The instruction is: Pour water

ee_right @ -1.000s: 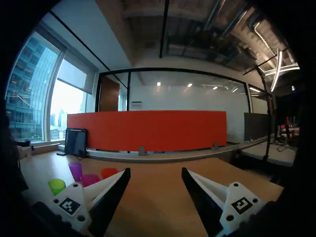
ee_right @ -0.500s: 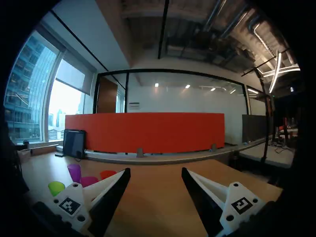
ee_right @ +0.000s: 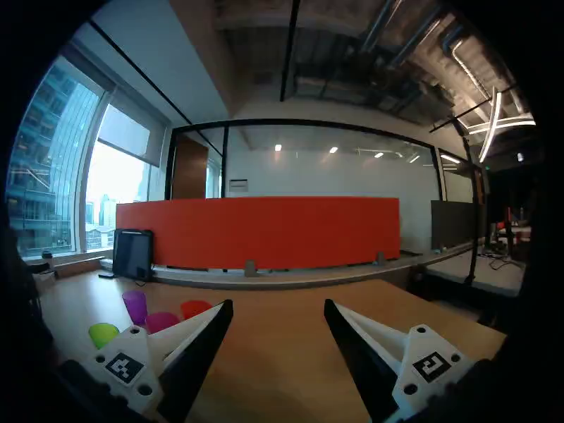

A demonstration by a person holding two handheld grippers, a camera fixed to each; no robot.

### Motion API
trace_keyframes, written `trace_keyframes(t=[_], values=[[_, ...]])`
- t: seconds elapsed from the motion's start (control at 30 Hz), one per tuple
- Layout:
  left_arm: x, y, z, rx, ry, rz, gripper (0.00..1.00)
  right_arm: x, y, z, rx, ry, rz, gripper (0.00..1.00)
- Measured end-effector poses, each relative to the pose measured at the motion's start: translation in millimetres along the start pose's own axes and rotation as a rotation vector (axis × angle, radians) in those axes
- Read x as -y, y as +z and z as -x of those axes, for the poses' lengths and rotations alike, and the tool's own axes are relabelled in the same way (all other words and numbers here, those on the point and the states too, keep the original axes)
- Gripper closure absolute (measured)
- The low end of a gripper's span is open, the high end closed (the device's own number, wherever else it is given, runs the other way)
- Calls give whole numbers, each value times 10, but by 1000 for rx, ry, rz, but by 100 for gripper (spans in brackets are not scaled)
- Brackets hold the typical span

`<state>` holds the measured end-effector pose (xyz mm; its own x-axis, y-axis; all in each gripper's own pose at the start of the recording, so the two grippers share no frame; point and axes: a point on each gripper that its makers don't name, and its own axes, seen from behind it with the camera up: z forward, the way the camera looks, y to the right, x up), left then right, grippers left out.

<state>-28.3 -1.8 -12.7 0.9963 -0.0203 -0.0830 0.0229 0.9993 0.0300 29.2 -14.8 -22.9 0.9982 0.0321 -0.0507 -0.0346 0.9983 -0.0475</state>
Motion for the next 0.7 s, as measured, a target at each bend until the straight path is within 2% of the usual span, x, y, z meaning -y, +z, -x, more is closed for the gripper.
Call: trace_keyframes(t=[0.3, 0.7], values=[[10, 22, 89, 0, -21, 0, 1, 13, 16, -9, -1, 1, 0, 0], [4, 40, 200, 30, -21, 10, 1, -14, 9, 11, 3, 3, 1, 0]])
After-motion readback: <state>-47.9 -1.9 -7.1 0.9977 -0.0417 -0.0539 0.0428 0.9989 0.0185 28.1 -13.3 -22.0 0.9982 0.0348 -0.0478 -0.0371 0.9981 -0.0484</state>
